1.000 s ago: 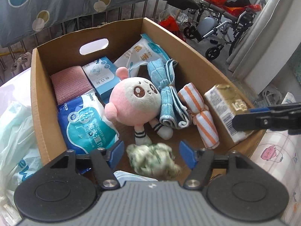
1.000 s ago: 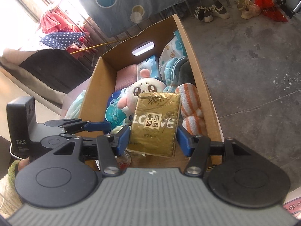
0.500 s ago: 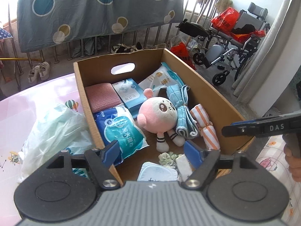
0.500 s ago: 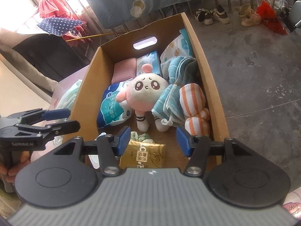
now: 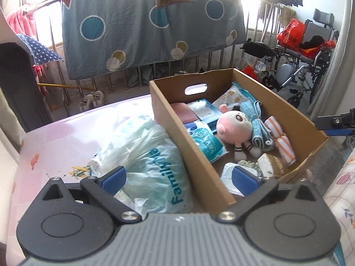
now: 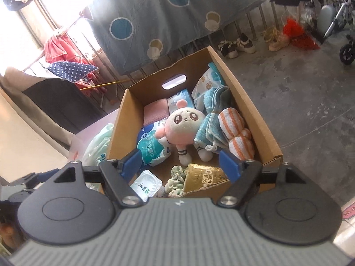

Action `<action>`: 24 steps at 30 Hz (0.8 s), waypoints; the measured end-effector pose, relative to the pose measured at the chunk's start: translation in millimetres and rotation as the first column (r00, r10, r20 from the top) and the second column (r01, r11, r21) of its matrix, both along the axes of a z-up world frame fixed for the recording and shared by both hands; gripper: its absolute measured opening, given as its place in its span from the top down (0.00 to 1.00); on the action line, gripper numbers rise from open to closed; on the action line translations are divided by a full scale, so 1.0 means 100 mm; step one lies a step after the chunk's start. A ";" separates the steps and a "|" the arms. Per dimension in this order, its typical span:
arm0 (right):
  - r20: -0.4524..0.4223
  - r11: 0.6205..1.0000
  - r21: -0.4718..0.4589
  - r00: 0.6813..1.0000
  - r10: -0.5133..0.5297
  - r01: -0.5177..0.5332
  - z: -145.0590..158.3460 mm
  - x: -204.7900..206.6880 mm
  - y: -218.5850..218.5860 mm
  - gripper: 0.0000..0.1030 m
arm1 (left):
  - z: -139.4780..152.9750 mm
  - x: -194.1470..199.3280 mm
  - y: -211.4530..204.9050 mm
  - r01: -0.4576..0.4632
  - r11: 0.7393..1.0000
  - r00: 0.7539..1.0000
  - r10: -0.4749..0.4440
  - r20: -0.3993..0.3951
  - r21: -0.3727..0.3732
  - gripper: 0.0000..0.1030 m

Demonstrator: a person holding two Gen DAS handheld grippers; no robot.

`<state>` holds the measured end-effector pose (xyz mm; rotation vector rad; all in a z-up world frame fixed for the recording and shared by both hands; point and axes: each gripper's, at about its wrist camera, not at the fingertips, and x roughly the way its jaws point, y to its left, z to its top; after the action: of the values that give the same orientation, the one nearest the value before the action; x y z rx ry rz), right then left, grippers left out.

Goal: Organize soft objects

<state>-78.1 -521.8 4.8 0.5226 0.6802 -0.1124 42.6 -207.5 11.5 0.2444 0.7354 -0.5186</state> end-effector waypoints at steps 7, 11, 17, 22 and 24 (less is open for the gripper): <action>0.046 0.991 -0.129 0.998 0.046 -0.040 0.08 -0.30 0.53 0.01 | 0.03 -0.16 0.26 -0.120 0.992 0.993 0.120 0.016 0.030 0.00; 0.065 0.989 -0.146 0.998 0.018 -0.008 0.07 -0.42 0.70 0.01 | -0.04 -0.16 0.31 -0.183 0.981 0.983 0.184 -0.013 0.061 0.00; -0.004 0.973 -0.221 0.997 0.074 -0.073 0.01 -0.33 1.00 0.01 | -0.13 -0.25 0.27 -0.247 0.964 0.968 0.250 -0.023 0.097 0.00; -0.059 0.961 -0.253 0.993 0.098 -0.110 -0.06 -0.19 1.13 0.01 | -0.14 -0.28 0.25 -0.240 0.968 0.966 0.246 -0.075 0.075 0.00; -0.078 0.962 -0.247 0.992 0.097 -0.113 -0.09 -0.15 1.14 0.01 | -0.12 -0.30 0.22 -0.236 0.969 0.968 0.241 -0.072 0.071 0.00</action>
<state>-92.7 -407.4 -4.3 0.2395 0.7440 -0.1141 12.5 -185.4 -0.2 0.1898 0.8478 -0.2777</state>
